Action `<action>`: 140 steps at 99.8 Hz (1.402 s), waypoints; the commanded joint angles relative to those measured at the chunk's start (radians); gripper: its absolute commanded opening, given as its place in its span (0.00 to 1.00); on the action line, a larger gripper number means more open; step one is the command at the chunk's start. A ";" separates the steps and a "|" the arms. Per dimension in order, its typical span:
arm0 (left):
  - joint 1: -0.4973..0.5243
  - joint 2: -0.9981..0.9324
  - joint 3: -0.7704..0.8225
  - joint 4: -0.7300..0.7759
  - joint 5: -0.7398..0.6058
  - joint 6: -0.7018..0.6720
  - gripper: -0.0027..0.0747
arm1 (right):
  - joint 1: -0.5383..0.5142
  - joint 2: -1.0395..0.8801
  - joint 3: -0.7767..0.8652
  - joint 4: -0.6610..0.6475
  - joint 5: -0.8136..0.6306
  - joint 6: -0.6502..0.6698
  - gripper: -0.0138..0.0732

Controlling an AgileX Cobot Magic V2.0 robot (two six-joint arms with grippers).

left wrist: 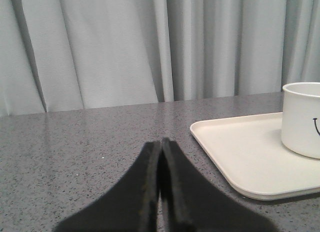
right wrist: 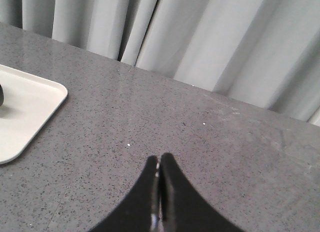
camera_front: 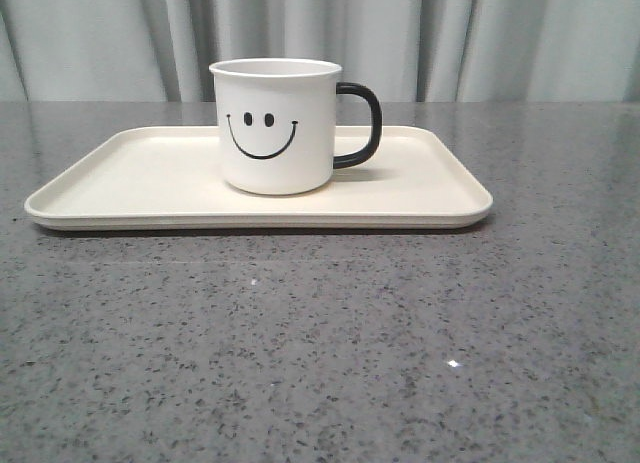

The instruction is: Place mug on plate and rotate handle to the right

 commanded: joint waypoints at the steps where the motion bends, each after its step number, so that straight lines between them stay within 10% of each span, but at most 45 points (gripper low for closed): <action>1: 0.003 -0.032 0.009 -0.002 -0.074 -0.003 0.01 | -0.005 0.015 -0.022 -0.034 -0.074 0.003 0.02; 94: 0.003 -0.032 0.009 -0.002 -0.074 -0.003 0.01 | -0.017 0.015 -0.022 -0.034 -0.075 0.003 0.02; 140: 0.003 -0.032 0.009 -0.002 -0.074 -0.003 0.01 | -0.286 -0.098 0.089 0.009 -0.207 0.002 0.02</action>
